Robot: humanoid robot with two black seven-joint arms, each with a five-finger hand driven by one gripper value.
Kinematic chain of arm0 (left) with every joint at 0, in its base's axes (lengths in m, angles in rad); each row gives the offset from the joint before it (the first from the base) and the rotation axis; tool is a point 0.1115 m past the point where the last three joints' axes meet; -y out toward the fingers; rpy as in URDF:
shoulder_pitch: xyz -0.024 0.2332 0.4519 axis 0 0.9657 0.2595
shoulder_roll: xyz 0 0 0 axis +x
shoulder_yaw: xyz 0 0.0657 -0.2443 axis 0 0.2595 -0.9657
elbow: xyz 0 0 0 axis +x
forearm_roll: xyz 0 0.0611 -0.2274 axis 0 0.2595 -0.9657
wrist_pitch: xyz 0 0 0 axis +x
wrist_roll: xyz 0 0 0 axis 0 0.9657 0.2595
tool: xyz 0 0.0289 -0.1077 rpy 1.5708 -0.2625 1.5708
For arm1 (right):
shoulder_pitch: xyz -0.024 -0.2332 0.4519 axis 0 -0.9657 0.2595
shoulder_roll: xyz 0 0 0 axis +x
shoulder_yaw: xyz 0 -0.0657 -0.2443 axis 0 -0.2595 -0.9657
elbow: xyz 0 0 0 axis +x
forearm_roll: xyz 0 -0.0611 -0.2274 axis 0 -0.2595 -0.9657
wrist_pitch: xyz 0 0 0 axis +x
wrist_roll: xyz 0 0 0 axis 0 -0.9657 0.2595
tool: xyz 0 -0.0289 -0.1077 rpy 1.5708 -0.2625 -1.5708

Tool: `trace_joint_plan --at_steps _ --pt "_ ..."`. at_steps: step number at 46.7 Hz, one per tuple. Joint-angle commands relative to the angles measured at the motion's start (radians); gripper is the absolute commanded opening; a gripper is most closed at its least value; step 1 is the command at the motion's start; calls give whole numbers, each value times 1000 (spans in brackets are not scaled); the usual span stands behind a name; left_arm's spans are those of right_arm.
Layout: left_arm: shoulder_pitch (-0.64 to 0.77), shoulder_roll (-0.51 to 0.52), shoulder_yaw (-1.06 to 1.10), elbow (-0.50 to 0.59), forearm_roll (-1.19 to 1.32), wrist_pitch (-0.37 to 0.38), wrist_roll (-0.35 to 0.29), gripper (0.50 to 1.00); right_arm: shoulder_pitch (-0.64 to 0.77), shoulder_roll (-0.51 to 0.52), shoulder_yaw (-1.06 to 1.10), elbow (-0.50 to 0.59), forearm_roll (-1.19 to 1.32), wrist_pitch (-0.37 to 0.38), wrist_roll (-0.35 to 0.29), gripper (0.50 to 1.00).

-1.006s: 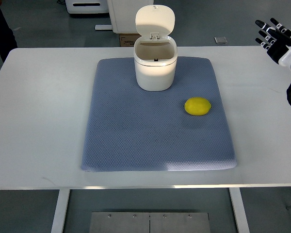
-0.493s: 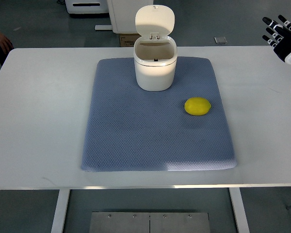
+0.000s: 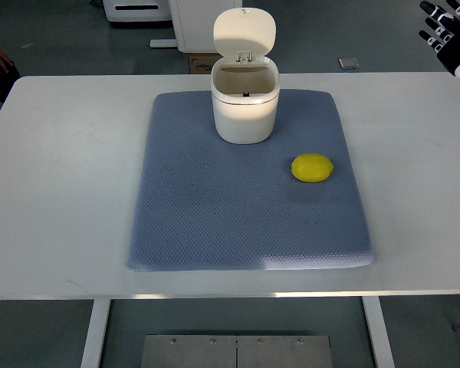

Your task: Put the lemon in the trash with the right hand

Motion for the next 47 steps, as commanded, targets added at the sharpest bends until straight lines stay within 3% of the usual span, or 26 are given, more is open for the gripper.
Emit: trace_joint_plan --at_steps 1,7,17,25,38,47 --pt "1 0 0 0 0 0 -1 1000 -4 -4 18 -30 1 0 27 1000" --pt "1 0 0 0 0 0 -1 1000 -9 -2 26 -57 0 0 67 1000" --pt "-1 0 0 0 0 0 1 1000 -31 -5 -18 -25 -7 18 50 1000" --pt "-1 0 0 0 0 0 -1 1000 -58 -140 -153 145 -59 81 50 1000" --pt "-1 0 0 0 0 0 -1 1000 -45 -304 -255 449 -241 76 58 1000" --pt "-1 0 0 0 0 0 1 1000 -45 -396 -350 599 -390 70 114 1000"
